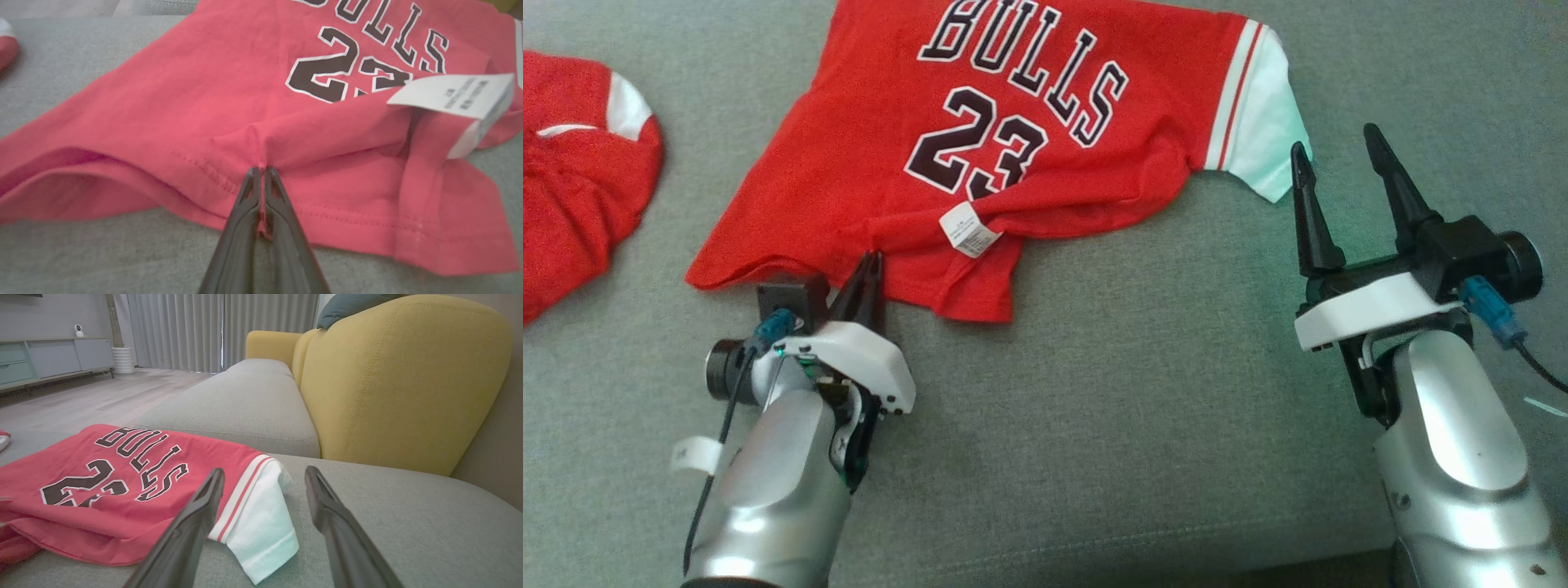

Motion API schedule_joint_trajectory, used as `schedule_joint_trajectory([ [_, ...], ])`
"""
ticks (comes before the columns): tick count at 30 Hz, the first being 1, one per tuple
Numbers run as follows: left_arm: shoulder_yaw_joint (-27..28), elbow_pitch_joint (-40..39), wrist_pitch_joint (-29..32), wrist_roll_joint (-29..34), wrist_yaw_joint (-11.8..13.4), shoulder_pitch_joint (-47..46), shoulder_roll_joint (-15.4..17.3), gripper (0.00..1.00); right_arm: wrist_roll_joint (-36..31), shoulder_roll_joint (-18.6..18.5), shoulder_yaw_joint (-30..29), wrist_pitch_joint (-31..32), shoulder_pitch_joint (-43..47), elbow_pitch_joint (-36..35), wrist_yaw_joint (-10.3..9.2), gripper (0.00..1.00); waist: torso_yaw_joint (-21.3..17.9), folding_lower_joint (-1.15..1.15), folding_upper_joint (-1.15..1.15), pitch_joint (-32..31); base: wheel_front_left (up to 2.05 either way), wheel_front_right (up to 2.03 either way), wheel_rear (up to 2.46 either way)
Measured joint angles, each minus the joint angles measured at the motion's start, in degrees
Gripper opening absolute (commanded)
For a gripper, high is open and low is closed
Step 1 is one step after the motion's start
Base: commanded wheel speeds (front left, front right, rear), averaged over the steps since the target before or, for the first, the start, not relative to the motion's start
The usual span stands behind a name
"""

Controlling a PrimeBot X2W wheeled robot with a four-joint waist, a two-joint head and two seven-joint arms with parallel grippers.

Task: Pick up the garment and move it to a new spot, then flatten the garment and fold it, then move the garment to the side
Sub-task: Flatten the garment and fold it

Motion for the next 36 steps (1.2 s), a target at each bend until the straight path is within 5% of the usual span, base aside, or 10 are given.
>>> schedule_joint_trajectory([
  [10,2.1,-9.8,1.0,1.8,0.0,-1.9,4.9,0.00,1.1,0.7,-0.6,0.0,1.9,-0.7,0.00,1.00,1.7,0.00,0.00,-1.9,0.00,0.00,0.00],
  [15,2.2,-10.1,3.2,3.3,-2.0,-7.8,10.3,0.00,2.2,1.0,0.7,0.0,2.3,-0.6,0.00,1.00,1.0,0.00,0.00,-1.5,0.00,0.00,0.00],
  [22,1.9,-5.5,3.9,3.7,-3.5,-12.0,13.8,0.00,3.9,1.3,2.8,0.0,2.3,-0.6,0.00,1.00,-0.9,0.00,0.00,-0.5,0.00,0.00,0.00],
  [33,4.0,1.9,1.5,4.7,0.7,-16.2,15.9,0.00,4.9,1.3,3.6,0.0,2.3,-0.1,0.00,1.00,-1.6,0.00,0.00,-1.4,0.00,0.00,0.00],
  [34,4.0,2.2,1.4,4.7,0.9,-16.2,15.8,0.19,4.9,1.3,3.6,0.0,2.3,-0.1,0.00,1.00,-1.5,0.00,0.00,-1.7,0.00,0.00,0.00],
  [35,4.1,2.8,1.4,4.7,1.1,-16.2,15.4,0.87,5.0,1.3,3.6,0.0,2.4,0.1,0.00,1.00,-1.4,0.00,0.00,-1.9,0.00,0.00,0.00],
  [36,4.2,3.2,1.4,4.4,1.3,-15.9,15.0,1.00,5.0,1.3,3.6,0.0,2.4,0.2,0.00,1.00,-1.3,0.00,0.00,-2.2,0.00,0.00,0.00],
])
